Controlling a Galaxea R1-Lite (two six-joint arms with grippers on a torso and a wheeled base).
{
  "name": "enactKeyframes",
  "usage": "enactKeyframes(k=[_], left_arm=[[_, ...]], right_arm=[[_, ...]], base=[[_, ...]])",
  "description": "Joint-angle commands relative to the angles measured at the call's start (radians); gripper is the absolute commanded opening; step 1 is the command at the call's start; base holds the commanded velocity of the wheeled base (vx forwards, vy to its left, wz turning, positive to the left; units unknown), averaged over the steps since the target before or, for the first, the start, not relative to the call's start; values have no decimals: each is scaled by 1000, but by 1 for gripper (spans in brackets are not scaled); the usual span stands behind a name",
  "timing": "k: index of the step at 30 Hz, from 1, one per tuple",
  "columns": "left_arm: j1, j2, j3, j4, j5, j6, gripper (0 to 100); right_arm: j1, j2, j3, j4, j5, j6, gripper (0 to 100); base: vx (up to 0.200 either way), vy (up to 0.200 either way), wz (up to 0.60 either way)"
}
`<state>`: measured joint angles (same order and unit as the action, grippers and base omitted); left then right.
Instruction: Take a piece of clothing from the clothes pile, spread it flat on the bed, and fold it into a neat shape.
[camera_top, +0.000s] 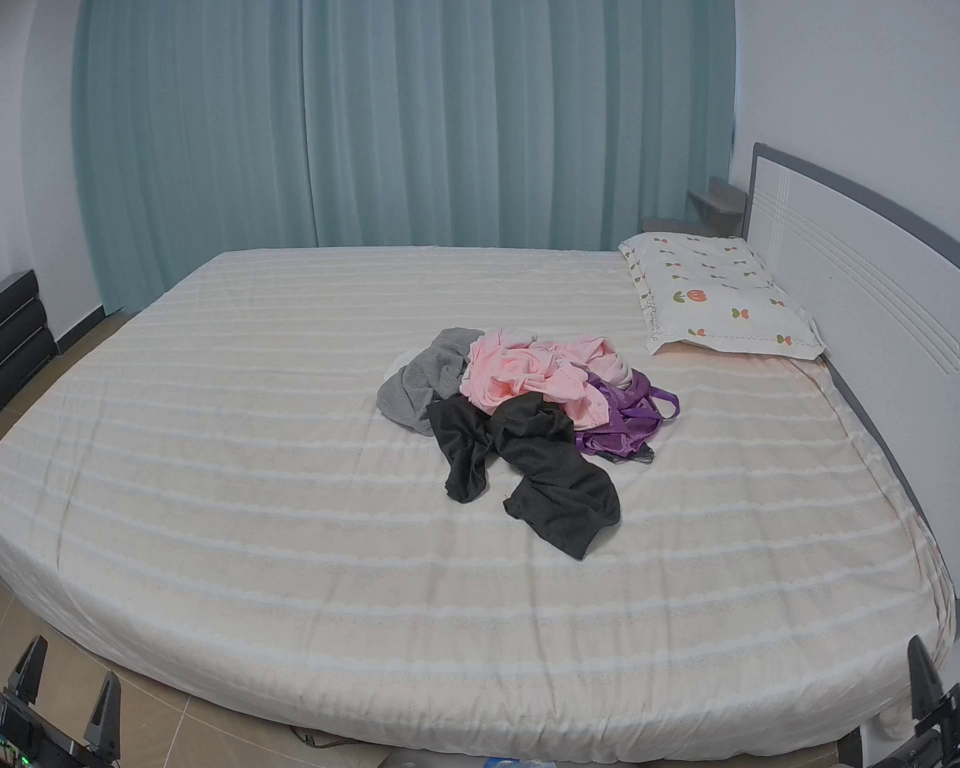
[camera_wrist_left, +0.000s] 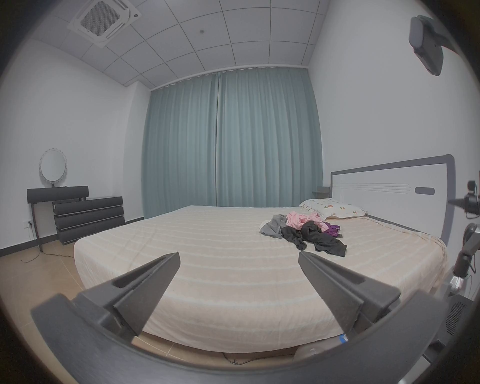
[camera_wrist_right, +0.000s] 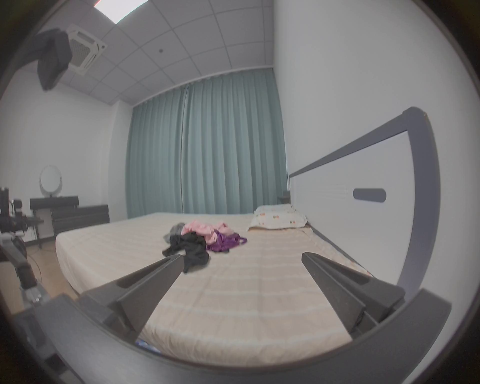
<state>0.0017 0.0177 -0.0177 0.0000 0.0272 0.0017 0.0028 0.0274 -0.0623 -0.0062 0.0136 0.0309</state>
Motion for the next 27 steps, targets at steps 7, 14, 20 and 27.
enactKeyframes(k=[7,14,20,27], left_arm=[[1,-18,18,0,0,0,100],[1,-18,18,0,0,0,100],[0,-18,18,0,0,0,100],[1,-18,18,0,0,0,100]], right_arm=[[39,450,-215,-35,22,43,100],[100,769,-208,-158,114,63,100],[161,1154,-269,-379,117,136,100],[224,1606,-402,-600,71,258,100]], base=[[0,0,0],[0,0,0],[0,0,0],[0,0,0]])
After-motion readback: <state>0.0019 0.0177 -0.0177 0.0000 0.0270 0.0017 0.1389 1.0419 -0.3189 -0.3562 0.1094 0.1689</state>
